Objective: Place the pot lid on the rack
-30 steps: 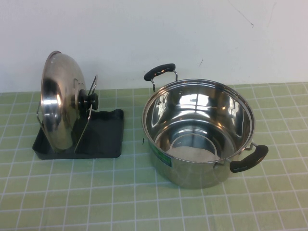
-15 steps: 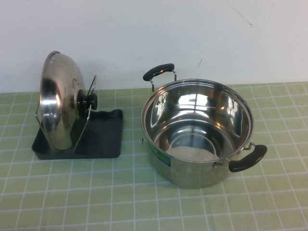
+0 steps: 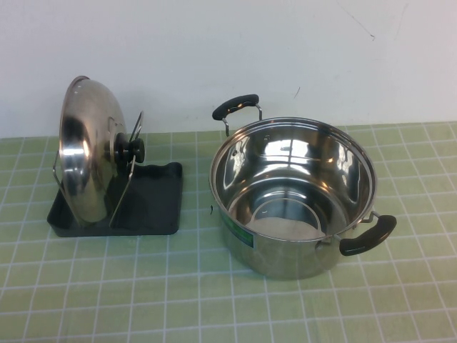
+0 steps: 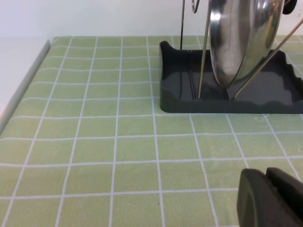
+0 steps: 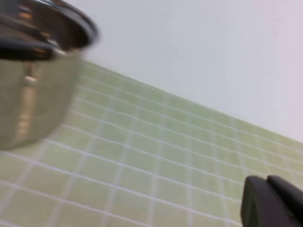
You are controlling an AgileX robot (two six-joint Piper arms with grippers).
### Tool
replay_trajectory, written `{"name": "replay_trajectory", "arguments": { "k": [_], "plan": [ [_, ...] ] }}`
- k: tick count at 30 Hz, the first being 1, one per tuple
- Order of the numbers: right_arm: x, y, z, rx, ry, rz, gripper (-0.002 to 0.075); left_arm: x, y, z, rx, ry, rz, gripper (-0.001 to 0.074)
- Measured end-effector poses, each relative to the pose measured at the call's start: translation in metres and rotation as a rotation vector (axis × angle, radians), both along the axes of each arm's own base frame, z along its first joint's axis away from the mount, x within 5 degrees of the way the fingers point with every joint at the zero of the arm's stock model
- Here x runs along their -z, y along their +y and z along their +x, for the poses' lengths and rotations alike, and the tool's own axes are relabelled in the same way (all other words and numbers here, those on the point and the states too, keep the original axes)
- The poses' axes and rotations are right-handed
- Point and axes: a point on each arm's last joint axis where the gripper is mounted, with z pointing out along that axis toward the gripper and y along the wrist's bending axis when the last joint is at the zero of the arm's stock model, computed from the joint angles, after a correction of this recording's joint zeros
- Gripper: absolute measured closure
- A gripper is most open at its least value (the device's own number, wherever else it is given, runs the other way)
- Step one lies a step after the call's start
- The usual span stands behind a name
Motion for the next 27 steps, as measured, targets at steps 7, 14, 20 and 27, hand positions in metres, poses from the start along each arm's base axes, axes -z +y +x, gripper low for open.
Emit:
{"name": "replay_trajectory", "arguments": {
  "k": [7,14,20,27],
  "plan": [
    [0.008,-0.014,-0.007,0.227,0.01,0.03,0.0727,0.0,0.0,0.0,0.0,-0.001,0.0,0.0736],
    [0.021,-0.019,-0.013,0.325,0.151,0.043,0.0727,0.0,0.0,0.0,0.0,-0.001,0.0,0.0736],
    [0.021,-0.02,-0.014,0.344,0.147,0.099,0.0727,0.0,0.0,0.0,0.0,0.0,0.001,0.0736],
    [0.021,-0.02,-0.015,0.379,0.14,0.232,0.0727,0.0,0.0,0.0,0.0,0.0,0.001,0.0736]
  ]
}}
